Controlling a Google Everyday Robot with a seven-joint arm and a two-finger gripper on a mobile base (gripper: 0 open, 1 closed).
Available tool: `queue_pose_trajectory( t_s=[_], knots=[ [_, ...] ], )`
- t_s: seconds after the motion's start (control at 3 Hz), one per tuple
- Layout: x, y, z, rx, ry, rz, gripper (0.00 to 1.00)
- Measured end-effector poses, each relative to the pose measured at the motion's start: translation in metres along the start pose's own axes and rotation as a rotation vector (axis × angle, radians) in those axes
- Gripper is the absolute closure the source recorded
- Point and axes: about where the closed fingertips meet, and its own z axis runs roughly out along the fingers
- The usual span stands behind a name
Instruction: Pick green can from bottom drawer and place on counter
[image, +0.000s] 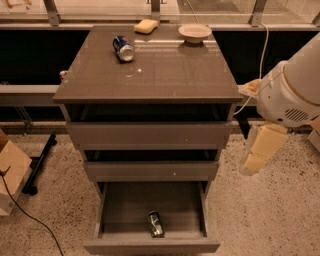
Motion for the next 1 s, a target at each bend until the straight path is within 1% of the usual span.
queue_pose_trajectory(
  t_s=[0.33,0.67,1.0],
  knots=[
    [0.0024,0.0016,0.0373,-0.036,-0.1,0.026,0.0],
    [-0.001,0.002,0.0386,-0.041,-0.114,0.03,0.0],
    [-0.001,0.0022,0.0381,-0.04,-0.112,0.029,0.0]
  ],
)
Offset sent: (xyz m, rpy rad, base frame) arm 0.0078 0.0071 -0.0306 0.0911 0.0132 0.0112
